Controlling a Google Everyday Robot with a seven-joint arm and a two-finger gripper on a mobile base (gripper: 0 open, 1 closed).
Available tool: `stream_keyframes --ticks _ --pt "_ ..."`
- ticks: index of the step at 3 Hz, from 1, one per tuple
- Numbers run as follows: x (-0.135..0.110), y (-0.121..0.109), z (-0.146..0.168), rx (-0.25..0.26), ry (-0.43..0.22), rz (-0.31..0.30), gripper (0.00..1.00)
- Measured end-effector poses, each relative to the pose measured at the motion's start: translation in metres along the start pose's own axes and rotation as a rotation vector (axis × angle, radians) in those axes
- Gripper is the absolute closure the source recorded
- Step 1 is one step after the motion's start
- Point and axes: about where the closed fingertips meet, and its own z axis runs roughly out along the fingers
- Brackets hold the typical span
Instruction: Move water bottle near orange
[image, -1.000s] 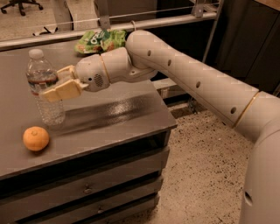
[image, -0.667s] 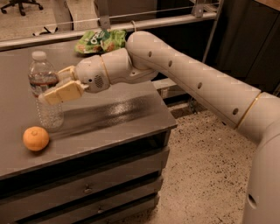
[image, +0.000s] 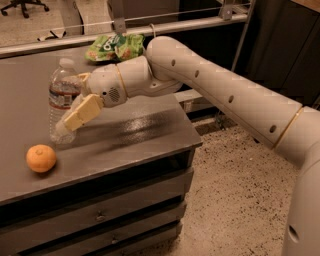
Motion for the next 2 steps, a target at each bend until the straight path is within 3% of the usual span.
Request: stream_keyframes --ticks 2 --pt "-0.0076 -0.004 -0.0127 0.042 0.041 -0.036 0.0"
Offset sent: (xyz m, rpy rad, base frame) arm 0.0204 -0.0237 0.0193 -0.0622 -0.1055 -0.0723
